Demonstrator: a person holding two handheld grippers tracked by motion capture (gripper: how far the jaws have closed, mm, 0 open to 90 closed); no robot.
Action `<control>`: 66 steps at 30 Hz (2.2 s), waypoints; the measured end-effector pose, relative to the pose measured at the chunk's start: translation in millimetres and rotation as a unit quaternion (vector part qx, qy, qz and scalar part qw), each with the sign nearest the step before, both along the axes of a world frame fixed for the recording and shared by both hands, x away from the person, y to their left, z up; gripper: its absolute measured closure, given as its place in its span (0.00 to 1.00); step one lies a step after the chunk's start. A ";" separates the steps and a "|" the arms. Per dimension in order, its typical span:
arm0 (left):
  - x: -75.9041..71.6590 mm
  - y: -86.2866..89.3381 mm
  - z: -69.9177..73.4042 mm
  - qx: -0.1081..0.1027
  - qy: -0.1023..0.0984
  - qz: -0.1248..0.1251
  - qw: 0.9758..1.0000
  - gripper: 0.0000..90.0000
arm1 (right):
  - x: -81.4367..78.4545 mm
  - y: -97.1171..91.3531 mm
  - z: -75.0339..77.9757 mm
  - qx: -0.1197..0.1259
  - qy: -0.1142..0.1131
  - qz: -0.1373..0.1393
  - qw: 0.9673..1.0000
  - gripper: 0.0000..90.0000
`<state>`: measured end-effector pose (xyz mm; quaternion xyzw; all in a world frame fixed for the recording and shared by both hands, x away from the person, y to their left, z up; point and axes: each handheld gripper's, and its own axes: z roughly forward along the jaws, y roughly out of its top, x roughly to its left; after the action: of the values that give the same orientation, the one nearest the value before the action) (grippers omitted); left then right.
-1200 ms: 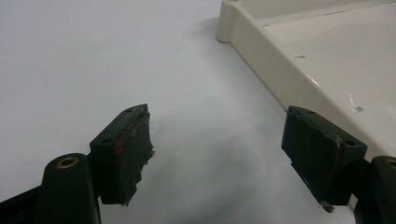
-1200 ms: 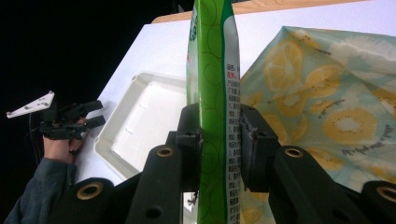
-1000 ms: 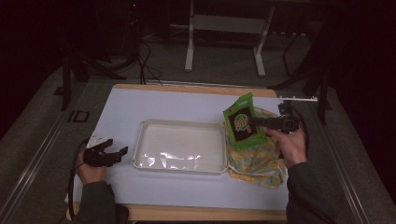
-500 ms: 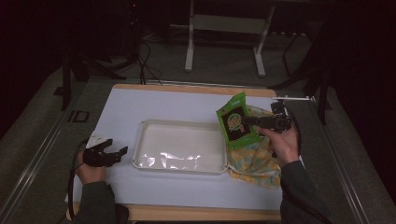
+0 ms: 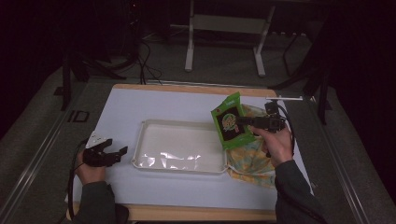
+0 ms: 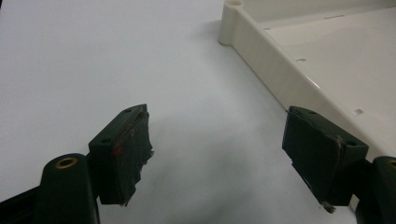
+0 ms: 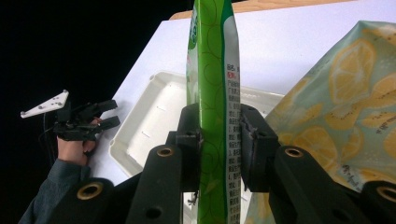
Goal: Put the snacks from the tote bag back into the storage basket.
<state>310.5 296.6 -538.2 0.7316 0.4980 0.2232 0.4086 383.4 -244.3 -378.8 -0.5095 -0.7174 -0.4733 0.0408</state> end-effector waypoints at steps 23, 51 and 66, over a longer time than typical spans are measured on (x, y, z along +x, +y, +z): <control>0.1 -0.1 -0.1 0.000 0.000 0.000 1.000 0.27 | 2.6 16.4 -10.7 0.009 0.006 0.003 1.000 0.80; 0.4 -0.2 -0.2 0.001 0.002 -0.002 1.000 0.27 | 0.5 35.3 -27.9 0.010 0.011 0.005 1.000 0.80; 0.5 -0.3 -0.2 0.001 0.002 -0.002 1.000 0.27 | -2.1 39.0 -39.0 0.004 0.017 0.002 1.000 0.80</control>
<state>311.0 296.3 -538.5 0.7337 0.4969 0.2212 0.4073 381.4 -205.3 -417.8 -0.5159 -0.7157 -0.4674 0.0564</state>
